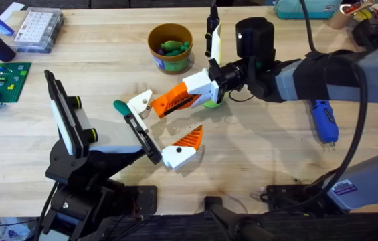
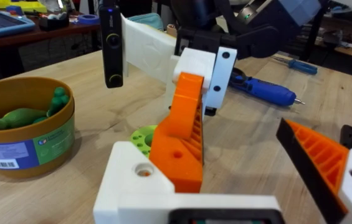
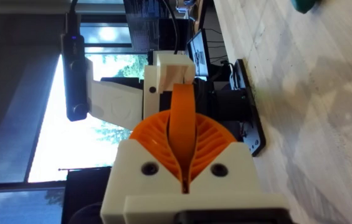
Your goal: Pick up the gripper from the table and insert it into the empty holder that is missing its gripper. Then pick up a screw, insert it into the mounting hole, and use the screwdriver to tighten it. Finally, clean up the table by picking up the vegetable and placing it into the bucket.
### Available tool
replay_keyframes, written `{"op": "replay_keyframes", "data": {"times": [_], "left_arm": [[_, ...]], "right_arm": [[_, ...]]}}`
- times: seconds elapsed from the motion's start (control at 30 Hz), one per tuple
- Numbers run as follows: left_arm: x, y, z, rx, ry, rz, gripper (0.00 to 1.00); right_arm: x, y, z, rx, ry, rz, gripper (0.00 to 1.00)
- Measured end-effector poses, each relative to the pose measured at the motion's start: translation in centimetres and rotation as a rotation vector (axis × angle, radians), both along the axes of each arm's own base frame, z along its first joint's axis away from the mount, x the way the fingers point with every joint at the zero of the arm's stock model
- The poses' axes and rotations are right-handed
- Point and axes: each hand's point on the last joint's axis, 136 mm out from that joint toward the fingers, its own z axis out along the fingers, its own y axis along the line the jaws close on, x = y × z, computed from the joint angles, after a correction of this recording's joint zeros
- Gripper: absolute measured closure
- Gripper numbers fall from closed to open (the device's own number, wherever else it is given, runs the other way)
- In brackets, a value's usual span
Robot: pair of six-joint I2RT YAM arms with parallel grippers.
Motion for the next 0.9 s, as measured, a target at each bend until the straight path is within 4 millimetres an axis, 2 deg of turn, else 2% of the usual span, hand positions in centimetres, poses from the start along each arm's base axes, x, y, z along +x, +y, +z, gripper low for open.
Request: {"op": "replay_keyframes", "data": {"times": [0.13,0.3,0.5,0.9], "left_arm": [[0.0,0.0,0.0,0.0,0.0,0.003,0.012],[0.1,0.1,0.0,0.001,-0.003,0.01,0.012],[0.3,0.2,0.3,0.004,-0.026,0.019,0.011],[0.3,0.2,0.1,0.008,-0.018,0.023,0.011]], "right_arm": [[-0.1,0.0,-0.1,-0.005,0.012,0.0,0.981],[0.3,0.1,0.9,0.043,-0.071,0.002,0.981],[0.6,0.3,1.5,0.068,-0.089,-0.002,0.98],[0.8,0.6,1.1,0.029,-0.015,-0.027,0.98]]}}
